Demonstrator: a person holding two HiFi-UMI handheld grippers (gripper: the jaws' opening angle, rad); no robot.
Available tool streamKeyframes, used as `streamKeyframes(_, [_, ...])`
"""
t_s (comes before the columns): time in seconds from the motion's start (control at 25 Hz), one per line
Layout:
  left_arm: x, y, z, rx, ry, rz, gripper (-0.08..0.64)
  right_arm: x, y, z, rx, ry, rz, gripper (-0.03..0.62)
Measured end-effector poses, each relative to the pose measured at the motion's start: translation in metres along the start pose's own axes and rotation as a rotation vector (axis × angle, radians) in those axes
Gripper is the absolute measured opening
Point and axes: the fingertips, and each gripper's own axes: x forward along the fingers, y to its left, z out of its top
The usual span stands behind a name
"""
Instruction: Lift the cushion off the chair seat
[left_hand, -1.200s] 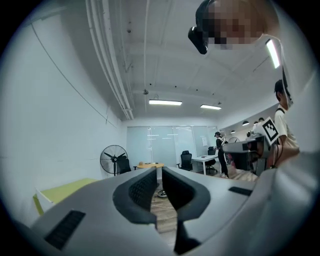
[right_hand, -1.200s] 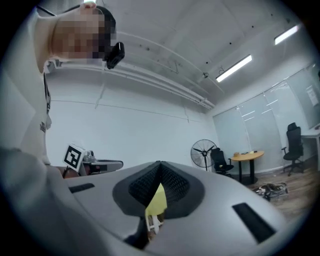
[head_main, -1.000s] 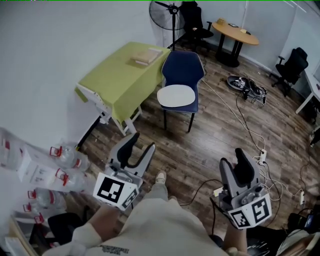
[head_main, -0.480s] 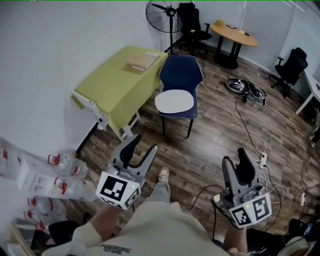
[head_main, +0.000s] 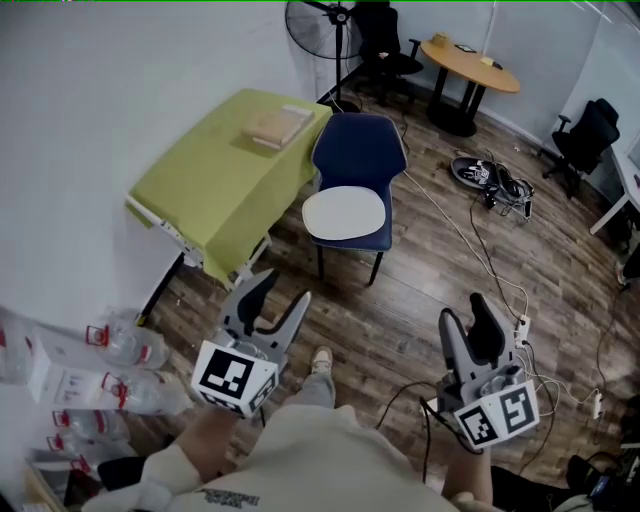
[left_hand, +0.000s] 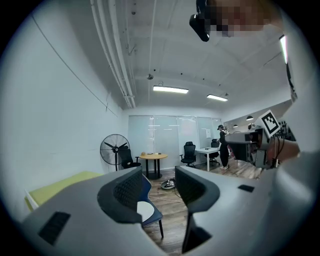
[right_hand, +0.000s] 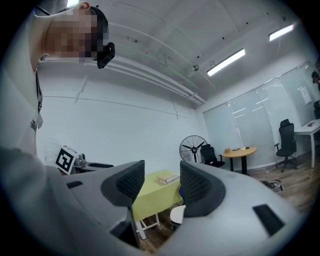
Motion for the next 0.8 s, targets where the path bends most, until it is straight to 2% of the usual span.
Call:
streamKeyframes(0.16, [0.032,0.028,0.0,-0.021,0.02,-0.006,0.196,0.041,-0.019,0.005,0.006,0.008,-0.02,0.219])
streamKeyframes(0.52, [0.093,0.093,-0.004,-0.011,0.045,-0.031,0.196,0.129,-0.039,-0.002,0.008,0.044,-0.04,0.219])
streamKeyframes(0.8, [0.117,0.121,-0.001,-0.032,0.043,-0.025,0.196,0.169,-0.045,-0.011,0.015,0.063,-0.039,0.219])
